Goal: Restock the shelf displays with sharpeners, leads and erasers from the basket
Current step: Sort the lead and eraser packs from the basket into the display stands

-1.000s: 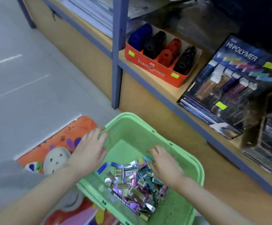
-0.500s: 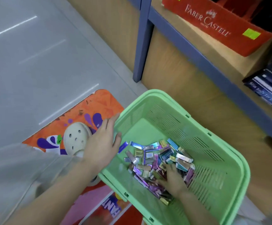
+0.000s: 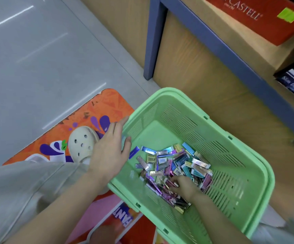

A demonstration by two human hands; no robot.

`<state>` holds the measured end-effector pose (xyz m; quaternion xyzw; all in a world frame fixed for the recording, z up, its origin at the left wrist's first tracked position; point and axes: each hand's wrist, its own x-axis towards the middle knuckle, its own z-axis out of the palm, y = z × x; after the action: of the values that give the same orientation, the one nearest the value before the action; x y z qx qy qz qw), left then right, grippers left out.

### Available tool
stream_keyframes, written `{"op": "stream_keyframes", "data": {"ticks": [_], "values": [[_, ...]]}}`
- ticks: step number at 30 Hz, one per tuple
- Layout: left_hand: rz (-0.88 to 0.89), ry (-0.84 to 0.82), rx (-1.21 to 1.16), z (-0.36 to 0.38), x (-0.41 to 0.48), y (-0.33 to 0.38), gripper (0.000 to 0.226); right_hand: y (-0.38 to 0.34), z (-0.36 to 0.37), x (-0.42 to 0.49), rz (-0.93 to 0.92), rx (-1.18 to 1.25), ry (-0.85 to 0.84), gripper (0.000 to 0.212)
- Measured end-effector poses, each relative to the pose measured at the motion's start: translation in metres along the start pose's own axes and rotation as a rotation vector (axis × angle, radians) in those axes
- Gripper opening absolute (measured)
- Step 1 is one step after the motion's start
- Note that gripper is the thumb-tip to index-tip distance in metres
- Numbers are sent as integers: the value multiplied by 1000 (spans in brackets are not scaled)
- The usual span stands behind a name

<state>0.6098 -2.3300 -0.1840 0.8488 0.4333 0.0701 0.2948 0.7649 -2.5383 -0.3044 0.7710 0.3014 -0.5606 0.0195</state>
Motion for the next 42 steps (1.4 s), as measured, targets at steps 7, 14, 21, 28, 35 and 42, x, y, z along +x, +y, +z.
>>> {"op": "stream_keyframes", "data": {"ticks": [7, 14, 21, 28, 35, 42], "values": [[322, 120, -140, 9, -14, 6, 31, -45, -25, -18, -193, 444, 258, 11], [-355, -241, -731, 45, -17, 45, 30, -91, -56, -64, -437, 808, 215, 11], [-434, -166, -974, 42, -11, 62, 22, -88, -68, -80, -501, 791, 149, 28], [-367, -364, -854, 37, -5, 53, 25, -88, -74, -79, -531, 795, 311, 13], [-310, -549, -836, 35, -8, 55, 29, -86, -74, -64, -528, 703, 384, 11], [-360, -530, -790, 44, -7, 45, 24, 12, -64, -19, 22, 413, 434, 60]]}}
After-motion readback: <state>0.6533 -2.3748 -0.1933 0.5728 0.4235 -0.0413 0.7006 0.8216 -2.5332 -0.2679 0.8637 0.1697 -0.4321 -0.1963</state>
